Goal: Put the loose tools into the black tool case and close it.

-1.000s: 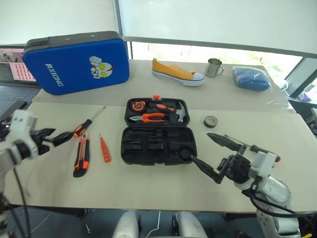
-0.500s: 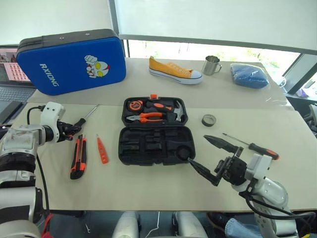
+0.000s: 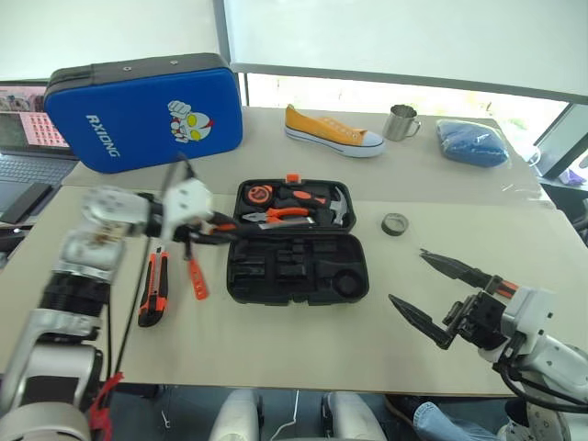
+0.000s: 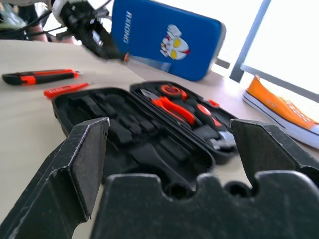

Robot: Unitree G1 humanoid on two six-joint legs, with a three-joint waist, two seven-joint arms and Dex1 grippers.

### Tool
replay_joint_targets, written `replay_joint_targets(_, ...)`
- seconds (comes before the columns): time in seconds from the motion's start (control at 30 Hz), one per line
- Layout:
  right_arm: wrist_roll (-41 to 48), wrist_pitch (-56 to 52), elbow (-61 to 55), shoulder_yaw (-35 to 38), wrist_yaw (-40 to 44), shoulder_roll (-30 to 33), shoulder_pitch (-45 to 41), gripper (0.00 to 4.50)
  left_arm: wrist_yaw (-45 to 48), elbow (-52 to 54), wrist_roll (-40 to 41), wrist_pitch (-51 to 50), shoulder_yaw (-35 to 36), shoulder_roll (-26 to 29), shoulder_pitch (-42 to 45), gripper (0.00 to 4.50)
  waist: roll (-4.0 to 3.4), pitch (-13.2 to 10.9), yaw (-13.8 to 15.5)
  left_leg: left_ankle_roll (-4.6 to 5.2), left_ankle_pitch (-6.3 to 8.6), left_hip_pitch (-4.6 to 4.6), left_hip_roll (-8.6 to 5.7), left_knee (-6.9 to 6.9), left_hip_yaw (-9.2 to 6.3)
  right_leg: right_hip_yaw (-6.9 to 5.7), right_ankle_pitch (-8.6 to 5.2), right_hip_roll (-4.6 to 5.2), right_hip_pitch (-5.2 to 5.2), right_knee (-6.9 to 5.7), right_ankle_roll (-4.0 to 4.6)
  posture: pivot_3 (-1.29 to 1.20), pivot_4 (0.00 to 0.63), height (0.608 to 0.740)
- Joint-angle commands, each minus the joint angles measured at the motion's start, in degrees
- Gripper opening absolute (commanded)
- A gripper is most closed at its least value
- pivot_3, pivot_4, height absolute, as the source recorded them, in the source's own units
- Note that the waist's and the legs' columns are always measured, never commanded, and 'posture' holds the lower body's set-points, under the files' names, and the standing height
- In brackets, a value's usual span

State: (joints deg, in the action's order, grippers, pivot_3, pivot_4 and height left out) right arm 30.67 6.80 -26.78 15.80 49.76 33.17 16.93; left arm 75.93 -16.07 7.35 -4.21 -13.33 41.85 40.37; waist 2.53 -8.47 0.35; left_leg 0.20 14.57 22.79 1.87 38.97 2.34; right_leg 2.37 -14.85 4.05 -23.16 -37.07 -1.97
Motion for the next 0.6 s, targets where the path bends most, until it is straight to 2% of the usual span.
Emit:
replay_joint_targets(0.03,1.1,-0.5,-1.6,1.2,-0.4,0.2,-0.3,4.50,-4.0,1.2,-6.5,-2.0,-3.6,-2.0,3.2,0.93,0.00,0.0,-0.4,0.01,0.00,0.01,0.01,0.00,-0.03,0.02,0.00,-0.03,-0.02,0.00,0.00,0.00,0.150,0.740)
replay_joint_targets(0.2,0.8,0.0,-2.4,0.7,-0.5,-1.1,1.0,4.50,-8.1,-3.4,-11.3,-2.1,-5.5,-4.6,6.3,0.93,-0.01,0.0,-0.5,0.02,0.01,0.04,0.00,0.01,-0.10,0.05,0.00,-0.08,-0.03,0.01,0.00,0.00,0.150,0.740)
replay_joint_targets(0.6,0.0,2.3,-1.8,0.4,0.6,-3.5,3.9,4.50,-6.2,-3.4,-15.5,-3.1,-8.6,-5.4,6.2,0.93,-0.03,0.0,-0.2,0.04,0.01,0.05,0.00,0.03,-0.12,0.05,0.00,-0.06,-0.01,0.02,-0.01,0.00,0.150,0.740)
